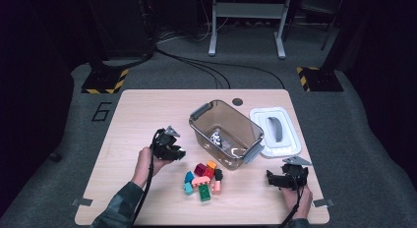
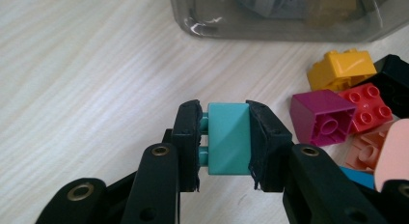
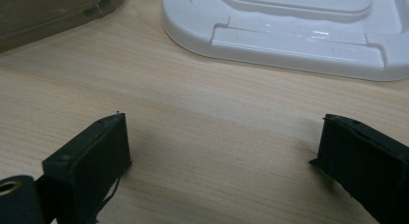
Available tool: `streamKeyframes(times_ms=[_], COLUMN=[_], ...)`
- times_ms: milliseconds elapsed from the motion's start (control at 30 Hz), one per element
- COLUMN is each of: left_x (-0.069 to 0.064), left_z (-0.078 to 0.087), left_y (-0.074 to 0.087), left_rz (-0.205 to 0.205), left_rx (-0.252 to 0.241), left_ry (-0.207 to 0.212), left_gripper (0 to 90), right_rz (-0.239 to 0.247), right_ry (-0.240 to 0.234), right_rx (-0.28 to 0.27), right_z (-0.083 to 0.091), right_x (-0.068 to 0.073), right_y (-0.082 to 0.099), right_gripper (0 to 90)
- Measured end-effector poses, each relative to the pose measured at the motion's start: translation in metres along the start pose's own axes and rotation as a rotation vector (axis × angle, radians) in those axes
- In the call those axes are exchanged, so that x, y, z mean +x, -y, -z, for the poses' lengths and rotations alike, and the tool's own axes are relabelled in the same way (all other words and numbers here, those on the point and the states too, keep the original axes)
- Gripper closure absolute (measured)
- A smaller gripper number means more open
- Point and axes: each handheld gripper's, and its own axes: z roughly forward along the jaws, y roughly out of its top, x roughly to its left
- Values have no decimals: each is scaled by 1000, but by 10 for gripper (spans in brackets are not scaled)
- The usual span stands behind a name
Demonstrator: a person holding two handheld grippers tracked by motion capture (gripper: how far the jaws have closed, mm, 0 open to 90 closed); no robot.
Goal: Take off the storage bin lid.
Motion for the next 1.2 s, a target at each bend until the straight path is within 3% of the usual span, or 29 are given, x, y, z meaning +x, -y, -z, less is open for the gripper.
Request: streamKeyframes(times_ms=[1200], left_x=[29], left_z=[46], left_y=[-45], left_rz=[-4], left_rx=[-60], left_ry=[-88], left_gripper=[676], right_rz=[3], right_ry=[-2], right_rx=[2], right_z=[0], right_x=[0], right_y=[0], right_gripper=[30])
